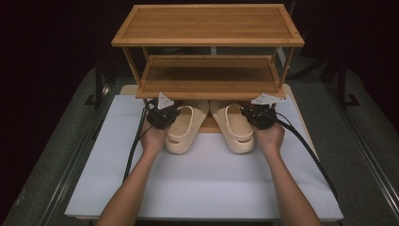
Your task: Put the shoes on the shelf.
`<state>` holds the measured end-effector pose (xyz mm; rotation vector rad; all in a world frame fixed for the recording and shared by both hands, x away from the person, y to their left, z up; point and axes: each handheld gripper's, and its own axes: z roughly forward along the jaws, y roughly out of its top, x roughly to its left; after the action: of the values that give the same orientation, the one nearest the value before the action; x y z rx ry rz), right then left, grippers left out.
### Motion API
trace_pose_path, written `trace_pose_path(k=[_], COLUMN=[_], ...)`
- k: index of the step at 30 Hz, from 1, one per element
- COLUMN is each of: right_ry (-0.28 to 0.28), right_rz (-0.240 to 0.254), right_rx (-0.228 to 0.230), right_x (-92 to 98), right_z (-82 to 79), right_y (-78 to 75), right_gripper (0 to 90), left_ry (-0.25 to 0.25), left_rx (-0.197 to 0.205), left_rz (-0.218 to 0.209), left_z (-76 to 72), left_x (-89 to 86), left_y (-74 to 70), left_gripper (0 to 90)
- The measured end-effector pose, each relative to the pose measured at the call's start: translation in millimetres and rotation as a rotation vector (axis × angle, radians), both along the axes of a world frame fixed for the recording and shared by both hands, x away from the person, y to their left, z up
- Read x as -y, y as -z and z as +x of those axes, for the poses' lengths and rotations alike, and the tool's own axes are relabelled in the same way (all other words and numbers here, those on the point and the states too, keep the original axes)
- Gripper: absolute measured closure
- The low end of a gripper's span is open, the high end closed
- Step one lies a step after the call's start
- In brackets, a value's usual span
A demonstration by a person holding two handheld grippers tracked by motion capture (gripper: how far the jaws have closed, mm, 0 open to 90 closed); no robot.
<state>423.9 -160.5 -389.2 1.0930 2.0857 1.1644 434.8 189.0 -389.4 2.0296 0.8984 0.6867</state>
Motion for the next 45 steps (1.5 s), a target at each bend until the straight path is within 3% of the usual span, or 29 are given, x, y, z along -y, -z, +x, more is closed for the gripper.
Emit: trace_pose_path(k=[10,14,19,22,25,29,32,38,45], right_ry=[0.005,-0.008,-0.038,-0.05,-0.07,-0.091,-0.117,-0.171,-0.204], right_rz=[-0.013,0.032,0.059,0.071,0.093,0.086,0.083,0.094,0.098], right_rx=[-0.013,-0.048,-0.071,-0.083,-0.093,-0.124,-0.138,-0.159,-0.167], right_x=[-6.6,-2.0,4.6,12.3,20.5,30.6,35.0,40.6,43.3], right_z=[-0.9,-0.6,-6.6,-12.4,-21.6,-37.6,-47.3,-63.2,-73.8], right_y=[13.1,11.9,5.8,1.3,-3.0,-3.9,-0.4,11.7,18.6], right_gripper=[82.0,74.4,56.8,48.7,42.1,32.7,26.0,15.7,13.7], left_ry=[0.031,0.046,0.066,0.104,0.133,0.186,0.222,0.253,0.26], left_rx=[-0.012,-0.046,-0.075,-0.108,-0.131,-0.158,-0.174,-0.223,-0.257], left_rz=[0.009,-0.028,-0.039,-0.087,-0.117,-0.137,-0.143,-0.106,-0.082], left_z=[-3.0,-2.6,-7.7,-12.5,-22.0,-37.6,-48.4,-58.4,-59.9], left_x=[5.3,0.2,-13.5,-24.7,-34.5,-47.9,-54.7,-61.7,-61.4], left_y=[1.4,-1.5,-12.1,-21.0,-27.8,-29.5,-25.3,-3.1,19.4], left_gripper=[77.2,61.2,45.1,36.4,29.5,19.6,13.0,1.9,1.4])
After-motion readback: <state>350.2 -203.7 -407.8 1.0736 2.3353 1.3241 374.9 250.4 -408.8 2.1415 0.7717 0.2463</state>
